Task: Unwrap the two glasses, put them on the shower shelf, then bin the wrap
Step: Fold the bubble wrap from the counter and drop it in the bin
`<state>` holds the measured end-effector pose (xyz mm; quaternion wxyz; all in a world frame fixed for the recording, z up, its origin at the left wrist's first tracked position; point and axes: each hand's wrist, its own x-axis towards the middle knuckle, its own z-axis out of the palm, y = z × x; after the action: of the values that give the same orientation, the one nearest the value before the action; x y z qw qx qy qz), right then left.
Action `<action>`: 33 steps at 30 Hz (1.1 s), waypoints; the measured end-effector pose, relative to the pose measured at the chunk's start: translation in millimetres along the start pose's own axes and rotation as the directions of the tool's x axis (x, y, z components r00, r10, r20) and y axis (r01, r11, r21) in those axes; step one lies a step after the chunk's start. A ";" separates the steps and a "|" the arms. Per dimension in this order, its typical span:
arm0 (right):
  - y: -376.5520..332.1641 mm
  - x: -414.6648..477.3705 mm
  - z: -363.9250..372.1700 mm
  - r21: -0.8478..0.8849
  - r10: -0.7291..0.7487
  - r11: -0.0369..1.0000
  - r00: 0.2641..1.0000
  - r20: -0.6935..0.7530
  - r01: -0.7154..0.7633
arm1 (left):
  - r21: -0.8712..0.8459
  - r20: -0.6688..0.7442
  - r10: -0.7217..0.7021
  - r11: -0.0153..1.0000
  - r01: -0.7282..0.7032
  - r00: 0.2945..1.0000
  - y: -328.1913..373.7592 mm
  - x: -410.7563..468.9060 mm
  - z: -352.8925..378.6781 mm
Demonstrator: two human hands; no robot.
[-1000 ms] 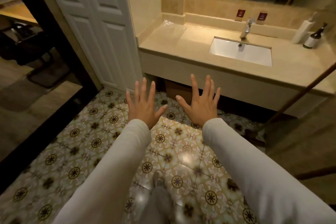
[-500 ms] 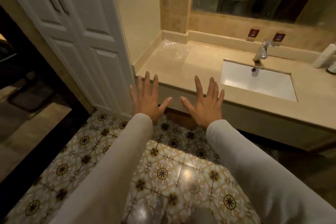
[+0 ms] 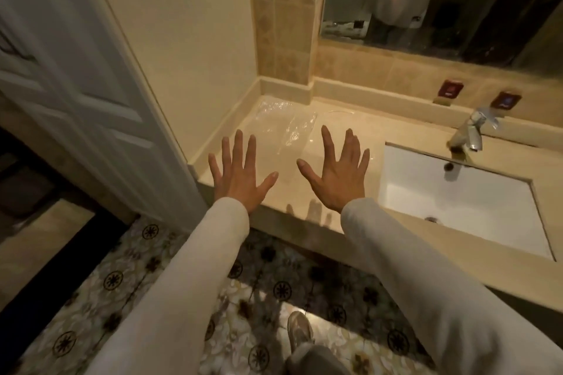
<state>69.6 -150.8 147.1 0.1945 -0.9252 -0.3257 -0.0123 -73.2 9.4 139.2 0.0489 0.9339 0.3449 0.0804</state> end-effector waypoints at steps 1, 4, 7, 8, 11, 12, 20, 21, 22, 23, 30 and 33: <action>2.7 21.8 1.8 0.006 -0.002 1.000 1.000 0.005 0.002 | 0.004 0.006 -0.009 1.000 0.009 1.000 3.2 19.7 2.6; 9.7 78.0 9.0 -0.011 -0.018 1.000 1.000 0.020 0.018 | -0.011 0.011 -0.031 0.999 0.032 0.999 11.2 67.8 10.5; 12.7 119.6 19.4 0.024 0.001 1.000 0.999 0.048 -0.002 | -0.005 0.039 -0.023 1.000 0.023 0.999 12.2 103.0 18.0; 13.0 132.3 24.4 0.029 0.002 1.000 0.999 0.053 -0.004 | -0.002 0.045 -0.033 0.999 0.033 0.998 10.4 114.6 21.5; 13.0 166.1 40.5 0.029 -0.004 1.000 0.998 0.067 0.002 | -0.018 0.064 -0.082 0.996 0.084 0.995 0.5 147.7 31.4; 12.7 177.3 46.5 0.039 0.005 0.999 0.997 0.075 -0.008 | -0.033 0.070 -0.095 0.995 0.097 0.993 -4.6 159.1 35.3; 6.6 252.9 99.9 0.043 0.121 0.991 0.983 0.138 -0.128 | -0.093 0.198 -0.110 0.987 0.131 0.974 -53.3 257.8 80.4; 4.7 263.3 107.1 0.053 0.150 0.986 0.977 0.149 -0.159 | -0.123 0.235 -0.116 0.981 0.148 0.965 -59.6 271.8 86.7; 2.6 272.4 113.5 0.068 0.183 0.978 0.970 0.159 -0.195 | -0.154 0.277 -0.125 0.973 0.172 0.953 -65.4 284.3 92.9; 0.3 281.4 119.1 0.080 0.217 0.970 0.963 0.160 -0.232 | -0.188 0.320 -0.135 0.961 0.203 0.938 -70.2 296.8 98.8; -5.5 317.7 152.8 0.183 0.425 0.867 0.880 0.211 -0.463 | -0.338 0.393 -0.045 0.922 0.190 0.918 -78.2 366.0 120.7; -0.9 324.8 165.6 0.203 0.514 0.802 0.822 0.245 -0.562 | -0.478 0.362 0.033 0.864 0.155 0.932 -64.5 379.8 125.4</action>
<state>307.6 105.0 43.0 0.2826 -0.9419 -0.0634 0.1701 193.4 301.4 50.8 0.3531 0.8764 0.3273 -0.0063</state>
